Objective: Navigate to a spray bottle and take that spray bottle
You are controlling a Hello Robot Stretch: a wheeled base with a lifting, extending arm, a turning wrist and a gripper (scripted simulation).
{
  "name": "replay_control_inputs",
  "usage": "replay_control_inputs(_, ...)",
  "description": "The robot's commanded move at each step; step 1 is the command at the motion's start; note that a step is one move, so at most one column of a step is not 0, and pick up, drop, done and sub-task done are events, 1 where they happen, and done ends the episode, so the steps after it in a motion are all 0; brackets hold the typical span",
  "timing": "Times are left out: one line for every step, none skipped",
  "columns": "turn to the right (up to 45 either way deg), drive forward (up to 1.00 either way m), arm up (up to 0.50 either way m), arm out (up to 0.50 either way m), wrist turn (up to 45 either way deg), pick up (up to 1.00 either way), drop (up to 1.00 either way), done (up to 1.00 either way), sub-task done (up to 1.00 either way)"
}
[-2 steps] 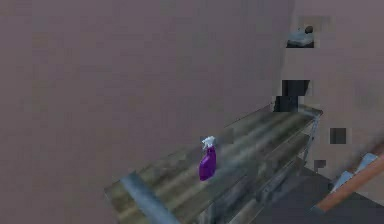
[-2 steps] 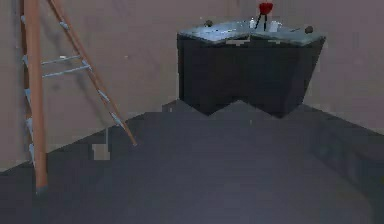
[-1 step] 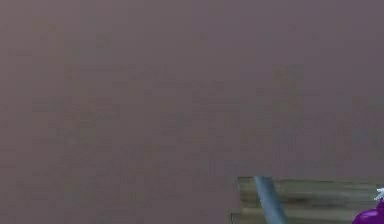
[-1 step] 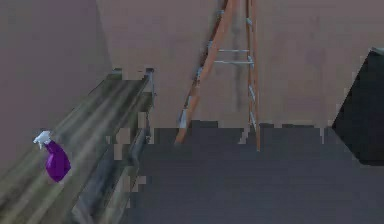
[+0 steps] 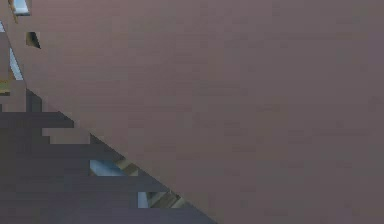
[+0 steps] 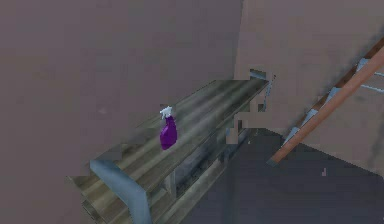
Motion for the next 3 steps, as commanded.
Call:
replay_control_inputs(0.0, 0.00, 0.50, 0.00, 0.0, 0.00, 0.00, 0.00, 0.00)
replay_control_inputs(0.0, 0.00, 0.28, 0.00, 0.0, 0.00, 0.00, 0.00, 0.00)
replay_control_inputs(0.0, 0.00, 0.00, 0.48, 0.0, 0.00, 0.00, 0.00, 0.00)
